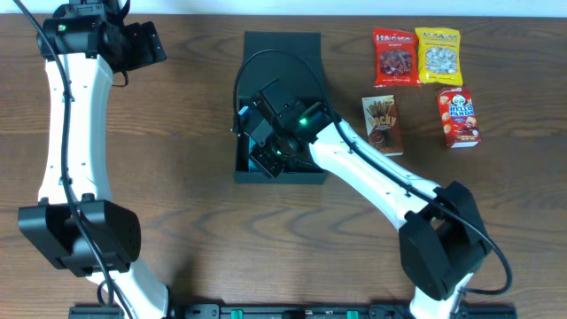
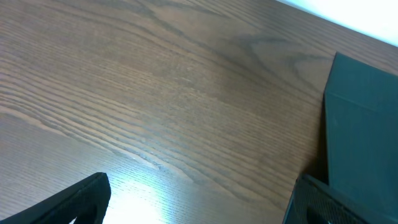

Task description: Pack container

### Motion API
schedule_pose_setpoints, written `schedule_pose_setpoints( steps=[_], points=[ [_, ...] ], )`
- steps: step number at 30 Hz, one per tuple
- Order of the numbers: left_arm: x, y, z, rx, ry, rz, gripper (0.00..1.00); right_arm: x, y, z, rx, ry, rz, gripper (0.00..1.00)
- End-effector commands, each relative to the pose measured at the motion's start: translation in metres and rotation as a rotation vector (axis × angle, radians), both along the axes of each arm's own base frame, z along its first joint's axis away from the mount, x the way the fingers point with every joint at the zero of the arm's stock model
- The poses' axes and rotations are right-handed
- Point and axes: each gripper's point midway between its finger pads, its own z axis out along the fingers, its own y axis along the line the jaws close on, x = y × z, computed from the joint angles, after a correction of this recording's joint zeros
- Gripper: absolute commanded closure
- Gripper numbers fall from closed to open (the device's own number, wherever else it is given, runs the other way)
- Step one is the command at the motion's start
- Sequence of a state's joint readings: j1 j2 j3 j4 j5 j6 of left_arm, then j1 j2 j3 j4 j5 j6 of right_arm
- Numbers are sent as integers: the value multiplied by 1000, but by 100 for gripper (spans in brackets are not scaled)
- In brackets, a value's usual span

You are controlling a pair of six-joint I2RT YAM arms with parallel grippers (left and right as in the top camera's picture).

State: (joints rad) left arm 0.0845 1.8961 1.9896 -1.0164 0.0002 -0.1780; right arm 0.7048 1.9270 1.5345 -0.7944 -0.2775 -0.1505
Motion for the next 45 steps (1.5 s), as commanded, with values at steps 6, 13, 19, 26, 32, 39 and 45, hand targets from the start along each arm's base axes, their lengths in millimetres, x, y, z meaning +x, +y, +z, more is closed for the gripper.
schedule_pose_setpoints(
  steps=[6,13,19,26,32,39,45],
  points=[
    [0,4,11,15,-25,-7,5,29,-31,-13,-107,-44,-139,99],
    [0,4,10,14,-21,-7,5,56,-71,-51,-180,30,-322,98],
    [0,4,10,14,-21,-7,5,69,-79,-61,-166,55,-431,98],
    [0,4,10,13,-21,-7,5,85,-80,-64,-166,5,-554,98],
    [0,4,10,13,-21,-7,5,79,-69,-70,-161,20,-533,99],
    [0,4,11,14,-24,-7,5,65,-40,-68,-111,38,-467,98],
    [0,4,11,14,-24,-7,5,63,-39,-69,-117,38,-462,99]
  ],
)
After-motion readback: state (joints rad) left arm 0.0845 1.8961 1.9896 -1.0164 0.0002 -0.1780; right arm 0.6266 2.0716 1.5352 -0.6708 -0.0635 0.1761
